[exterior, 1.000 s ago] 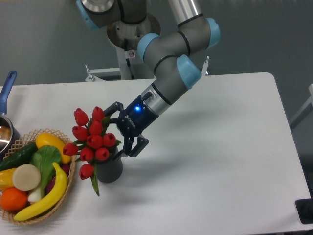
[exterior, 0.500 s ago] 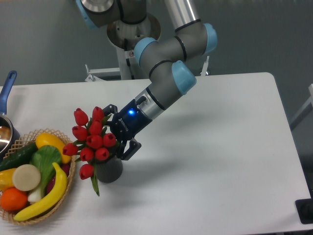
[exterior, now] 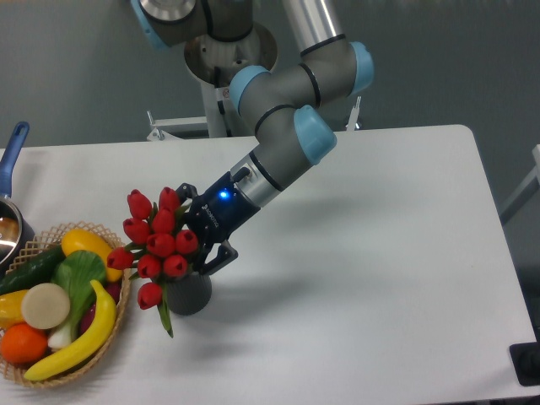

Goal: Pick up the flowers from the vase
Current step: 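Close the gripper on the bunch of tulip stems, then lift the tulips up out of the grey vase and carry them away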

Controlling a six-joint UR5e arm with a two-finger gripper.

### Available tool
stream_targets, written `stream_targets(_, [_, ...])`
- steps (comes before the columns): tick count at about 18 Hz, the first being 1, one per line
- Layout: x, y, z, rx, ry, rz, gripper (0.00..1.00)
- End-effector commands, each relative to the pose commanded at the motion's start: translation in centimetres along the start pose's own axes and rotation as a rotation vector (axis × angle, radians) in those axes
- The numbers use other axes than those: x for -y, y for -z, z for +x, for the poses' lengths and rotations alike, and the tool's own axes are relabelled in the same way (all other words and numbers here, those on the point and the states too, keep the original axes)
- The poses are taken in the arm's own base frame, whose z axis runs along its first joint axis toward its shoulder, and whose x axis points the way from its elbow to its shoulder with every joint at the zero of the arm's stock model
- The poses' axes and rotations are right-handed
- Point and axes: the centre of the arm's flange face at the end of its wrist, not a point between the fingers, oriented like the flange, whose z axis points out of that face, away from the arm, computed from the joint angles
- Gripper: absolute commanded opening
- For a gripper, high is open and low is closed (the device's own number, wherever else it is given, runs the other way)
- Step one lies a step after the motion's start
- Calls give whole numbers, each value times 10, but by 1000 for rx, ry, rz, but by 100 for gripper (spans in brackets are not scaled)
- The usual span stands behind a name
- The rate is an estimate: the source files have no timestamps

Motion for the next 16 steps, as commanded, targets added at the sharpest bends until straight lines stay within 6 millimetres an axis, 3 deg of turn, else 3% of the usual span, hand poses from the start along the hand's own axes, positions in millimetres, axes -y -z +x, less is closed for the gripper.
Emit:
stream_targets(2, [-1,0,0,0,2,1,40])
stream_targets(8, [-2,4,1,3,10,14,37])
stream_targets(12, [7,7,2,-2,8,69,37])
stream_targets(16, [28,23,6,23,48,80,37])
